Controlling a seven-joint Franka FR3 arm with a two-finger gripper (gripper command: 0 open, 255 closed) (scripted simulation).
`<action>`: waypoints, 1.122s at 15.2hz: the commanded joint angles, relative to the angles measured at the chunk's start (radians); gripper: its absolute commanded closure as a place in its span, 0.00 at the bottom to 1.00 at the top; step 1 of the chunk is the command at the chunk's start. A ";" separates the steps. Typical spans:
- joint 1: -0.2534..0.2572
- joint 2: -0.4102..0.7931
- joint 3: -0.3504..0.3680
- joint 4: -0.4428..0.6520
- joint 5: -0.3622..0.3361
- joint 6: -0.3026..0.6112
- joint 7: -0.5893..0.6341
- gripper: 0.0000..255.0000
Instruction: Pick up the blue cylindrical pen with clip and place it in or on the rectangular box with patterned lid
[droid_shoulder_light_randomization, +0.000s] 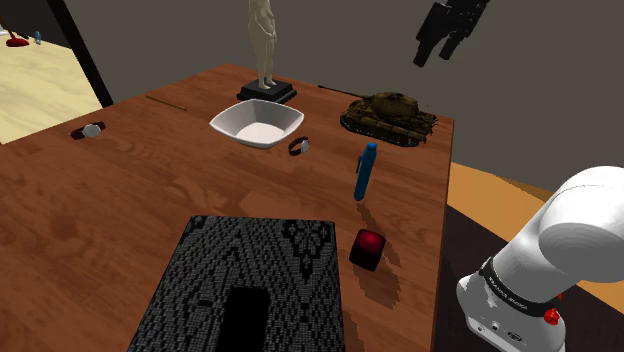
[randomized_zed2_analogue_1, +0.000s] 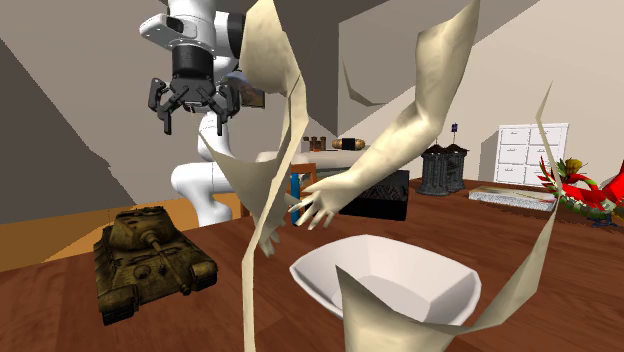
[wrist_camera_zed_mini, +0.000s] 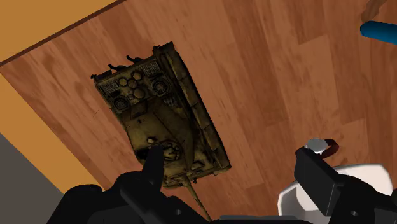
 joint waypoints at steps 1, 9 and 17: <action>0.000 0.000 0.000 0.000 0.000 0.000 0.000 0.00; 0.037 -0.065 0.174 -0.119 0.113 0.021 0.240 0.00; 0.079 -0.039 0.365 -0.154 0.244 0.067 0.485 0.00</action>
